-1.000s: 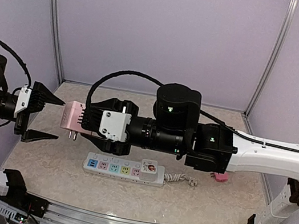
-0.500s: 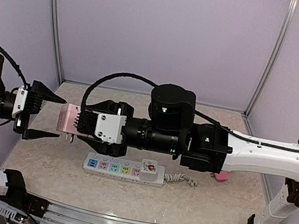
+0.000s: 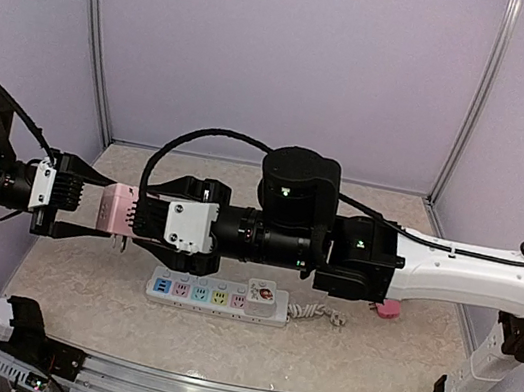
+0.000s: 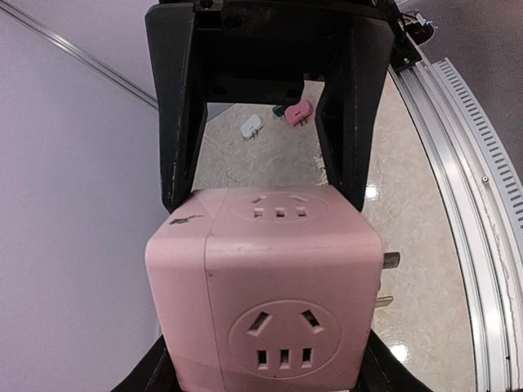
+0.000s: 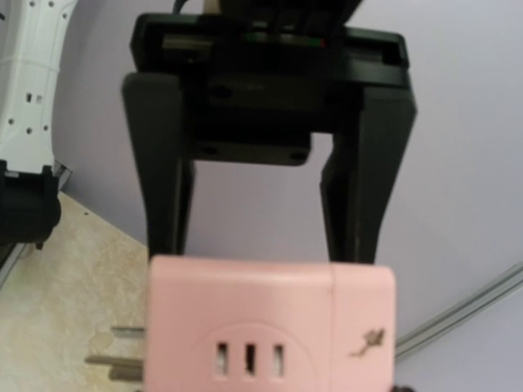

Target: Insert the plug

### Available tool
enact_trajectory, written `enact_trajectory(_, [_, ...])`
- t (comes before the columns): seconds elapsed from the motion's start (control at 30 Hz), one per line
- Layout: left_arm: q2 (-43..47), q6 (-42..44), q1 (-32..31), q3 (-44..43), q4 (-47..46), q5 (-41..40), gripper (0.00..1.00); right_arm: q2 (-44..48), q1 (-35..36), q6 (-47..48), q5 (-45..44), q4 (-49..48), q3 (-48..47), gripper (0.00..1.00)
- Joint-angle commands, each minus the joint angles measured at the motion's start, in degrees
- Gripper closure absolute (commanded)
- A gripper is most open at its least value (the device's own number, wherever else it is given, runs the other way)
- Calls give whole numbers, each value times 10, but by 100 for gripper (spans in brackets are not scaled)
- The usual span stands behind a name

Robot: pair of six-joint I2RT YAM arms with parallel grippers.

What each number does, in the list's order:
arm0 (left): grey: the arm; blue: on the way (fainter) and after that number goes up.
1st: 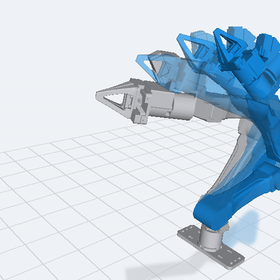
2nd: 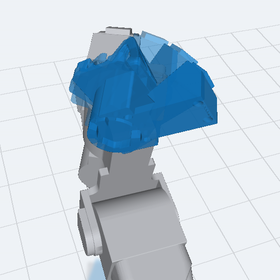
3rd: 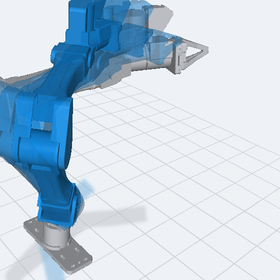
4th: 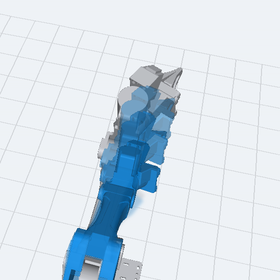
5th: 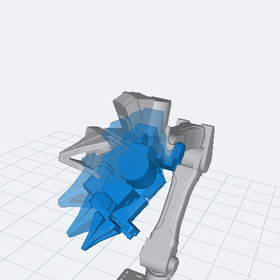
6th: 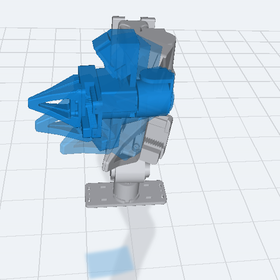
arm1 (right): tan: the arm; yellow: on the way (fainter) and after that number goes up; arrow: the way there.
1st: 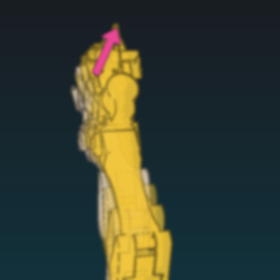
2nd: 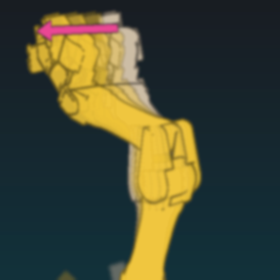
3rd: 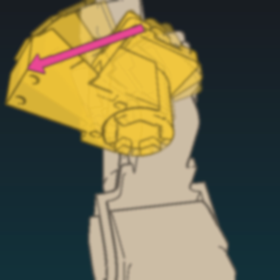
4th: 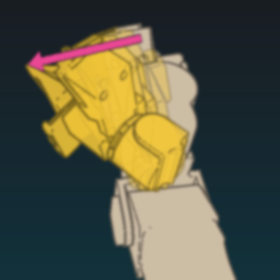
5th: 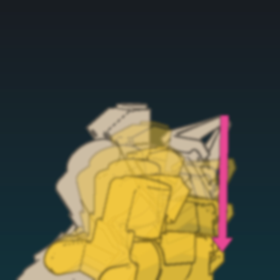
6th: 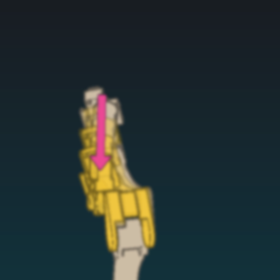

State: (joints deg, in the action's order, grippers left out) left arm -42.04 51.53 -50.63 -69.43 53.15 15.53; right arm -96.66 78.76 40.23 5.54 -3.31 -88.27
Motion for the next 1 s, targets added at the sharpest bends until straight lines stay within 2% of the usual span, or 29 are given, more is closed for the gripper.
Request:
enact_trajectory(0.0, [-4,13,-10,-1,-2,-1,71,-6,8,0,-3,-35,-16,100])
enact_trajectory(0.13, [1,15,-11,9,-10,-22,100,-10,9,-9,-22,-38,-16,100])
enact_trajectory(0.17, [4,14,-11,14,-18,-37,100,-11,8,-19,-36,-44,-18,100])
enact_trajectory(0.2, [7,15,-11,23,-32,-58,100,-12,8,-34,-64,-51,-19,89])
enact_trajectory(0.27, [22,22,-11,49,-88,-116,100,-14,6,-92,-141,-50,-32,44])
enact_trajectory(0.3, [33,31,-11,69,-123,-146,100,-15,3,-128,-170,-40,-44,25])
enact_trajectory(0.33, [43,44,-11,91,-160,-182,100,-17,-2,-174,-185,-21,-60,15])
enact_trajectory(0.37, [62,65,-11,114,-198,-208,100,-18,-8,-218,-188,1,-77,9])
enact_trajectory(0.47, [109,143,-13,187,-308,-259,100,-25,-23,-369,-148,52,-115,1])
enact_trajectory(0.57, [130,174,-18,219,-363,-281,100,-44,-31,-461,-127,75,-139,0])
enact_trajectory(0.7, [126,180,-27,221,-369,-295,100,-92,-35,-484,-159,142,-199,0])
enact_trajectory(0.97, [124,197,-33,233,-369,-306,100,-178,-40,-499,-130,210,-310,0])
